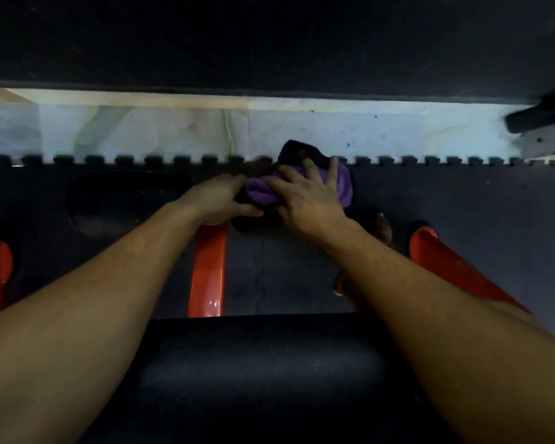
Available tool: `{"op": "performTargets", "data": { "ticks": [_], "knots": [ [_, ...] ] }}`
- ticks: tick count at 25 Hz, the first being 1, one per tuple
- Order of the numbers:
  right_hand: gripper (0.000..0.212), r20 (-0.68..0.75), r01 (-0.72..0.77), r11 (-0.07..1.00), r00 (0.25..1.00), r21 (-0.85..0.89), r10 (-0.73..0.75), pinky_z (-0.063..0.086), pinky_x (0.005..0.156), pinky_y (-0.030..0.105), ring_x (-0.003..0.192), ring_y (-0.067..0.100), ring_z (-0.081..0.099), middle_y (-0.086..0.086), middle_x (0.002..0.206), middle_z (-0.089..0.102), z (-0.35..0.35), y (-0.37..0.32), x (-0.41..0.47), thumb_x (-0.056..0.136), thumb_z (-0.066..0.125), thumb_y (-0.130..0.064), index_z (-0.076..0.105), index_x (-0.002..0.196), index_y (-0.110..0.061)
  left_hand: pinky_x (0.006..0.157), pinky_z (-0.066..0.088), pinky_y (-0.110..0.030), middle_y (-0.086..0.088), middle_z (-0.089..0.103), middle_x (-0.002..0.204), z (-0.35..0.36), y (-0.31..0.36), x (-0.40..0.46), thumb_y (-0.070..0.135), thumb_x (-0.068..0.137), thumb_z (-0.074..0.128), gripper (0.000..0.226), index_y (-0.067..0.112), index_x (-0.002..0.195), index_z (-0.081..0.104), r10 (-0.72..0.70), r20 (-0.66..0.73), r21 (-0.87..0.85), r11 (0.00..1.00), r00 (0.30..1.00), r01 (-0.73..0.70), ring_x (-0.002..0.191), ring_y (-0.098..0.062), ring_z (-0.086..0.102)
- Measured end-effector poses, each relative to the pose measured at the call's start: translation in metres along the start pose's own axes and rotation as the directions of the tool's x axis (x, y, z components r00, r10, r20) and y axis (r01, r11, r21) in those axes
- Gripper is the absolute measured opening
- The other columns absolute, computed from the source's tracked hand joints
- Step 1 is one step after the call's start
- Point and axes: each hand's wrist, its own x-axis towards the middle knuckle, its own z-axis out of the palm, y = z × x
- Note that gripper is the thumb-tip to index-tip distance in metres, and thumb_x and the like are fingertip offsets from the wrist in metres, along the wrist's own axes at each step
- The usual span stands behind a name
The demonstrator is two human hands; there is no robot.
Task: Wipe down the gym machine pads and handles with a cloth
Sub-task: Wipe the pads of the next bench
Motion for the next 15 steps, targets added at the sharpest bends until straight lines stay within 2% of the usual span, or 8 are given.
{"op": "performTargets", "data": {
  "ticks": [3,5,6,7,9,12,13,15],
  "knots": [
    [0.056,0.120,-0.145,0.983,0.984,0.109,0.132,0.033,0.104,0.064,0.142,0.039,0.025,-0.009,0.160,0.026,-0.017,0.019,0.001,0.095,0.055,-0.032,0.039,0.146,-0.048,0.116,0.040,-0.035,-0.009,0.047,0.157,-0.009,-0.018,-0.001,0.054,0.077,0.085,0.100,0.025,0.158,0.035,-0.039,0.048,0.048,0.998,0.998,0.037,0.140,-0.025,0.048],
    [0.053,0.179,-0.213,0.963,0.967,0.166,0.183,0.041,0.098,0.057,0.135,0.041,0.030,-0.002,0.154,0.034,-0.032,0.033,-0.002,0.095,0.055,-0.025,0.044,0.144,-0.043,0.124,0.029,-0.034,-0.004,0.030,0.168,-0.010,-0.024,-0.004,0.049,0.075,0.088,0.116,0.028,0.164,0.017,-0.013,0.121,0.086,0.996,0.993,0.003,0.151,-0.021,0.033],
    [0.053,0.138,-0.226,0.962,0.969,0.154,0.206,0.044,0.095,0.055,0.132,0.042,0.034,0.003,0.149,0.040,-0.037,0.035,-0.002,0.095,0.057,-0.023,0.045,0.144,-0.039,0.125,0.026,-0.033,-0.003,0.025,0.169,-0.010,-0.027,-0.004,0.049,0.076,0.088,0.119,0.029,0.165,0.012,-0.008,0.130,0.098,0.995,0.992,-0.005,0.152,-0.020,0.029],
    [0.054,0.049,-0.218,0.965,0.976,0.145,0.213,0.046,0.090,0.053,0.127,0.042,0.039,0.007,0.143,0.045,-0.040,0.032,-0.002,0.094,0.058,-0.022,0.044,0.144,-0.034,0.125,0.027,-0.034,-0.003,0.026,0.169,-0.008,-0.029,-0.003,0.051,0.076,0.087,0.118,0.028,0.165,0.014,-0.012,0.126,0.107,0.994,0.992,-0.002,0.152,-0.021,0.030],
    [0.059,-0.123,-0.104,0.978,0.984,0.179,0.127,0.051,0.084,0.051,0.117,0.039,0.048,0.010,0.136,0.052,-0.041,0.011,0.000,0.090,0.063,-0.025,0.040,0.145,-0.028,0.116,0.040,-0.038,-0.007,0.046,0.158,-0.007,-0.031,-0.002,0.063,0.069,0.085,0.106,0.027,0.156,0.036,-0.024,0.105,0.115,0.993,0.994,0.012,0.140,-0.025,0.047],
    [0.052,-0.068,0.123,0.991,0.990,0.042,-0.120,0.050,0.087,0.051,0.123,0.040,0.042,0.004,0.147,0.046,-0.019,-0.021,-0.002,0.091,0.061,-0.032,0.047,0.141,-0.029,0.091,0.050,-0.034,-0.002,0.068,0.117,-0.008,-0.029,0.000,0.061,0.065,0.086,0.070,0.029,0.123,0.062,-0.019,0.099,0.103,0.995,0.995,0.009,0.109,-0.027,0.064],
    [0.046,-0.046,0.129,0.992,0.991,-0.004,-0.129,0.048,0.089,0.051,0.125,0.040,0.039,0.002,0.150,0.043,-0.015,-0.020,-0.001,0.093,0.058,-0.034,0.051,0.138,-0.030,0.088,0.049,-0.033,-0.003,0.067,0.116,-0.009,-0.029,0.001,0.056,0.070,0.088,0.066,0.025,0.122,0.062,-0.023,0.105,0.104,0.995,0.994,0.012,0.108,-0.027,0.064],
    [0.039,0.001,0.037,0.999,0.999,0.019,-0.037,0.047,0.090,0.050,0.127,0.039,0.037,-0.001,0.150,0.041,-0.019,-0.002,0.004,0.097,0.055,-0.031,0.055,0.136,-0.033,0.097,0.049,-0.037,-0.010,0.062,0.134,-0.009,-0.031,-0.001,0.060,0.076,0.083,0.078,0.018,0.135,0.055,-0.045,0.092,0.149,0.988,0.995,0.031,0.118,-0.028,0.059]
  ]
}}
